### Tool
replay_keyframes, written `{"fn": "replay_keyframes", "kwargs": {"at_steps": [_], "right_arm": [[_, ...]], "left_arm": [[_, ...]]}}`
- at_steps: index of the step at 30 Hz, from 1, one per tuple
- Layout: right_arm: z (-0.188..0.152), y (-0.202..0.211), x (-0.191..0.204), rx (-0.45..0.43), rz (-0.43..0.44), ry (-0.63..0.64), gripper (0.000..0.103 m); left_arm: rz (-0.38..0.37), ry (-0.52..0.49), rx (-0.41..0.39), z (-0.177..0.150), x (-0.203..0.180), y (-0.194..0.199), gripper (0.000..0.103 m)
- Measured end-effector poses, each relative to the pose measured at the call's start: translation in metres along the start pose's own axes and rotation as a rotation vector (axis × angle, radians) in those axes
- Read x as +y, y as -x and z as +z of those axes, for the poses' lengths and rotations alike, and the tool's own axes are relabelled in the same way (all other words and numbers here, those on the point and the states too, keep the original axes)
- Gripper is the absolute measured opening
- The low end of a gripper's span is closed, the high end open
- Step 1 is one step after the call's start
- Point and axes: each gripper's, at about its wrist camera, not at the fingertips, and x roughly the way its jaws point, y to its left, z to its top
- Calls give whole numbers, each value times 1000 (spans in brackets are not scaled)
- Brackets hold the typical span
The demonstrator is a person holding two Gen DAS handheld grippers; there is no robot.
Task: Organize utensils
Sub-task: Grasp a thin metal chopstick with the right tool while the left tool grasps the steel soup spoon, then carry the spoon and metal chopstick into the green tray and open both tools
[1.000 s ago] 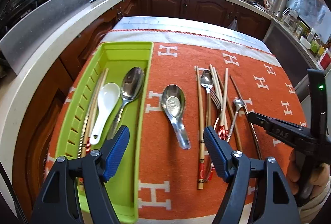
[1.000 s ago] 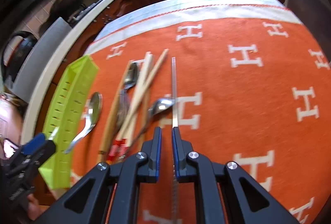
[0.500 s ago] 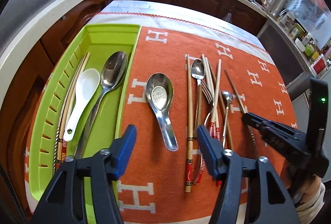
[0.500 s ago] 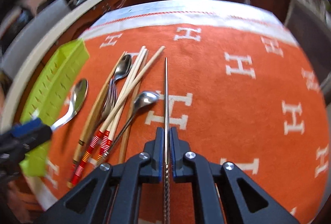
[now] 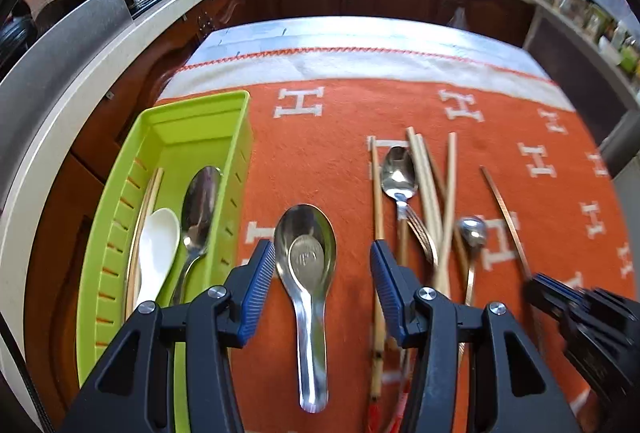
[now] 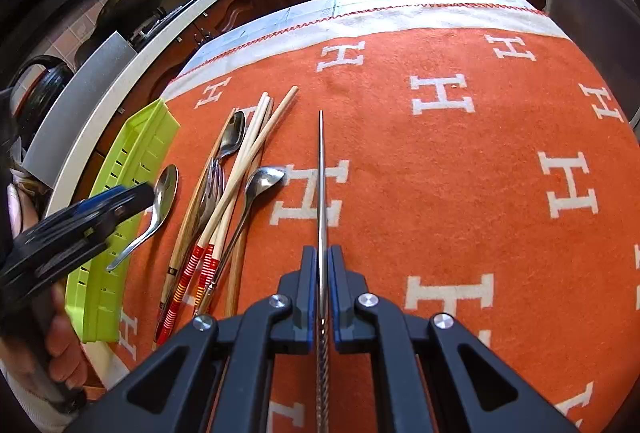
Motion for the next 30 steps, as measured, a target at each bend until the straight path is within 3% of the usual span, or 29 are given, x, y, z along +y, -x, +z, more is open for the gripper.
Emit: {"fn": "replay_keyframes", "kwargs": {"at_steps": [5, 9, 11, 12, 13, 17, 26, 30], "right_arm": [[-1, 1, -5, -2, 23, -11, 6], [-2, 2, -9, -6, 41, -20, 6], [-2, 2, -10, -6, 45, -23, 6], [-2, 2, -11, -7, 48, -25, 6], [-2, 2, -11, -7, 50, -27, 6], [-3, 2, -13, -11, 62, -35, 6], [-3, 3, -13, -10, 63, -44, 6], [-1, 3, -10, -2, 50, -46, 6]], "left_arm": [[86, -29, 66, 0, -10, -26, 48], [95, -35, 37, -1, -11, -26, 47], [30, -18, 46, -2, -10, -26, 16], [-3, -6, 52, -1, -9, -26, 9], [13, -9, 51, -1, -10, -26, 5], [-8, 6, 38, -3, -8, -22, 1], [-256, 109, 18, -17, 26, 29, 0], [-315, 188, -19, -25, 64, 59, 0]]}}
